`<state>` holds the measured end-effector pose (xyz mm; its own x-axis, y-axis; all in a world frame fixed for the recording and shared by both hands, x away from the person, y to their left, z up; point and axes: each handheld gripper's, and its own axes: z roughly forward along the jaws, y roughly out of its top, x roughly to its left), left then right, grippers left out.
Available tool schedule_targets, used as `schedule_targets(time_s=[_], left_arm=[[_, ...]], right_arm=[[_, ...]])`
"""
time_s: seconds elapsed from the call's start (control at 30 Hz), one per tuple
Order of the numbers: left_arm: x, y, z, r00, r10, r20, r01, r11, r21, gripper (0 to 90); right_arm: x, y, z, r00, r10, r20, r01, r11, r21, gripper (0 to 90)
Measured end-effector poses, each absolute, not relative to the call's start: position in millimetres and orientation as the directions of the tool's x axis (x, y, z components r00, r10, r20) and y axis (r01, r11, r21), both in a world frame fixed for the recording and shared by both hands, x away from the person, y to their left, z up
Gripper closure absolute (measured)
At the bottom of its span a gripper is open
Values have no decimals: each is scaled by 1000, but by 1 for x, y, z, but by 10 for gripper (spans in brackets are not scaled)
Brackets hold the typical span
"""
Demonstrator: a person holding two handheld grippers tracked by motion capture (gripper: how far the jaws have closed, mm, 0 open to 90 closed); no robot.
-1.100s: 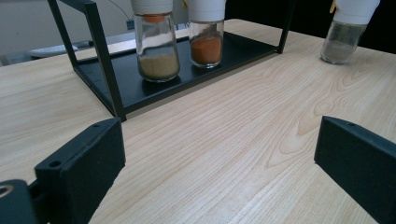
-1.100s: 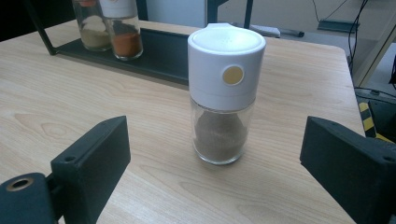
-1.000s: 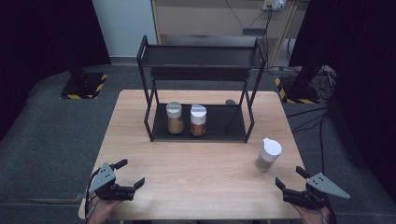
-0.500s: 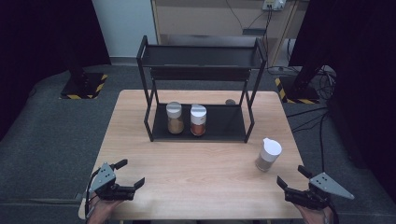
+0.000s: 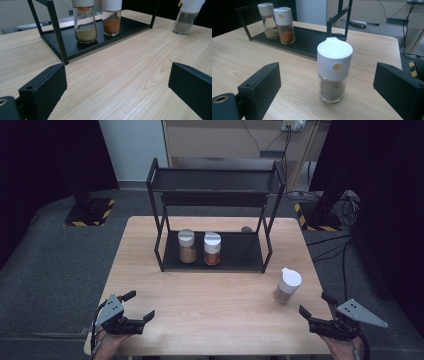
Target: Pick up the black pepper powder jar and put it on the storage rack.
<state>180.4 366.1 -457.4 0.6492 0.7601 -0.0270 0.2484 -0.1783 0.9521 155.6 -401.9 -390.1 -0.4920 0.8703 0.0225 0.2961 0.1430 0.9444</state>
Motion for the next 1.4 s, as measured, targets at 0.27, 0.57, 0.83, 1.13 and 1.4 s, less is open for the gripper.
schedule_targets(time_s=[0.27,0.57,0.83,1.13,1.4], left_arm=[[180,366,-457,648,761,-27,249,-179,952,11],[180,366,-457,646,763,-26,248,-177,952,9],[179,367,-458,642,766,-31,247,-168,954,6],[179,367,-458,640,768,-34,251,-166,954,3],[179,367,-458,639,768,-35,253,-167,953,3]], right_arm=[[167,-407,-379,-513,858,29,299,147,943,73],[185,-408,-372,-525,850,38,324,158,933,71],[206,-403,-372,-532,845,42,349,174,921,71],[231,-393,-381,-536,842,58,391,187,901,72],[250,-386,-388,-537,841,70,419,194,887,75]])
